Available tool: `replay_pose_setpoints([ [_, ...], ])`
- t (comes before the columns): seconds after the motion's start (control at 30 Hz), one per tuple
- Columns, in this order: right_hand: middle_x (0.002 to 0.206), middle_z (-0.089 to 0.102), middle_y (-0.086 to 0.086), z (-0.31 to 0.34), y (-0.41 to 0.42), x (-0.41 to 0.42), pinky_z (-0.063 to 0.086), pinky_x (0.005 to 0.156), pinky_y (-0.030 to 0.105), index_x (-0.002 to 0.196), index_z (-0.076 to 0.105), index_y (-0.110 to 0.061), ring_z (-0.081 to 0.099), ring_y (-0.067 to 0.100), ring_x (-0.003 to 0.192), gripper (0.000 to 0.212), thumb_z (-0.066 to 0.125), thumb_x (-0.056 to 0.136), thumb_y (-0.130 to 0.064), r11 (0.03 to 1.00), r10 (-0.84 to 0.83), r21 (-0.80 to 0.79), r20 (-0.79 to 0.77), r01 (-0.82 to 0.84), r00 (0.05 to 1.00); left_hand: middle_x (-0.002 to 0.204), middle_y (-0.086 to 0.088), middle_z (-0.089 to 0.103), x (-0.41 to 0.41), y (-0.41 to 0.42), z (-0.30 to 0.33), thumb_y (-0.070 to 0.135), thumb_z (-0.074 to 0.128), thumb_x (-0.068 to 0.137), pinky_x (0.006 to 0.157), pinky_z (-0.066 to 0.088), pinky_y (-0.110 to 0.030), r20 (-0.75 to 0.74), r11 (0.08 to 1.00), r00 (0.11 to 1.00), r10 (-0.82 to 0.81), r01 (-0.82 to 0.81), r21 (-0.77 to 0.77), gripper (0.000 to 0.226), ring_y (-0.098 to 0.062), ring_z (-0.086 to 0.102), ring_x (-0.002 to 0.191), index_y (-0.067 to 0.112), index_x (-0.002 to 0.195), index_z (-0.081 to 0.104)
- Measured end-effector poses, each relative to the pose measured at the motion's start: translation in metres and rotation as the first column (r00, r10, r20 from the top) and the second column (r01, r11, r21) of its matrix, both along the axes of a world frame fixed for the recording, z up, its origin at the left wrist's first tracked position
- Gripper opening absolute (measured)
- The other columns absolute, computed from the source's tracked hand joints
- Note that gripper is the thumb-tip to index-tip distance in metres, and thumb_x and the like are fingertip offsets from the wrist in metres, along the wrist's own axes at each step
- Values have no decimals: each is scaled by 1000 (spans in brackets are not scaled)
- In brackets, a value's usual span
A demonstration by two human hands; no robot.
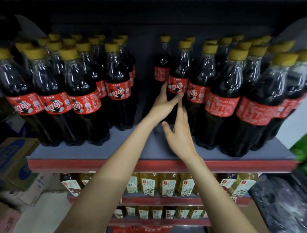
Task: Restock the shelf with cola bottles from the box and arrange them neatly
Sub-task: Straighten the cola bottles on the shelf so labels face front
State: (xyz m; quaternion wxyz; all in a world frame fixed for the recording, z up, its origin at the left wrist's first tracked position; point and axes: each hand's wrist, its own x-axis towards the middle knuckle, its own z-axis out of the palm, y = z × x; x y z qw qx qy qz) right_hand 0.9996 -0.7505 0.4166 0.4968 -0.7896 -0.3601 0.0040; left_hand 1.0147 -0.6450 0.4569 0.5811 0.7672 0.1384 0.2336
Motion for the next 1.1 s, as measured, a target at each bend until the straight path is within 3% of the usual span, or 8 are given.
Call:
replay_pose_setpoints([
  [0.13, 159, 7, 17, 4, 5, 2, 17, 120, 41, 152, -5, -10, 9, 28, 148, 83, 53, 94, -6, 1000, -3, 18, -43, 4, 999, 141, 0, 48, 3, -1, -2, 32, 58, 93, 102, 34, -23, 35, 991, 997, 64, -68, 118, 65, -13, 45, 128, 21, 147, 24],
  [0.3, 140, 36, 15, 7, 0, 4, 46, 97, 50, 153, 7, -15, 47, 33, 125, 79, 58, 93, -18, 995, -93, -6, 161, 95, 983, 125, 7, 57, -33, 1, -4, 42, 64, 87, 103, 43, -39, 90, 959, 975, 204, -217, 182, 68, -14, 54, 118, 28, 143, 28],
  [0.37, 137, 40, 11, 11, -3, 4, 49, 91, 48, 153, 12, -18, 49, 28, 123, 82, 64, 90, -23, 999, -53, 8, 200, 52, 978, 112, 14, 57, -61, -1, -5, 45, 66, 85, 98, 46, -37, 102, 934, 961, 257, -274, 229, 67, -13, 58, 109, 30, 141, 32],
  [0.5, 139, 49, -4, 19, -1, -6, 47, 101, 32, 153, 13, -25, 49, 1, 124, 93, 73, 83, -17, 976, 192, 89, 73, -198, 979, 112, 20, 53, -111, -8, -7, 39, 65, 86, 80, 41, -3, 146, 926, 949, 279, -306, 220, 66, 16, 53, 93, 28, 142, 33],
  [0.57, 129, 53, -14, 18, 5, -15, 45, 96, 15, 151, 18, -24, 48, -19, 111, 91, 75, 81, -14, 962, 248, 104, 58, -253, 967, 121, 16, 51, -128, -8, -8, 39, 64, 87, 76, 39, 3, 157, 895, 925, 345, -375, 241, 68, 12, 52, 96, 27, 145, 31],
  [0.63, 127, 51, -16, 17, 14, -24, 43, 93, 8, 150, 21, -23, 46, -24, 106, 88, 75, 82, -12, 949, 277, 139, 54, -282, 959, 130, 12, 47, -141, -6, -10, 41, 61, 89, 80, 44, -2, 201, 809, 884, 423, -468, 356, 68, 2, 52, 107, 25, 147, 31],
  [0.8, 135, 55, -6, 17, 39, -43, 45, 94, 12, 149, 23, -22, 53, -2, 117, 82, 73, 84, -16, 942, 281, 178, 55, -286, 958, 135, -5, 43, -164, 1, -22, 40, 49, 95, 86, 55, -35, 332, 609, 807, 488, -588, 533, 63, -12, 49, 119, 13, 148, 30],
  [1.1, 135, 55, 1, 14, 65, -57, 49, 96, 45, 149, 22, -27, 54, 16, 122, 87, 76, 81, -20, 949, 255, 172, 68, -263, 965, 139, -6, 42, -178, 12, -27, 34, 45, 94, 90, 54, -34, 370, 563, 773, 515, -631, 534, 56, -13, 49, 122, 12, 144, 36],
])
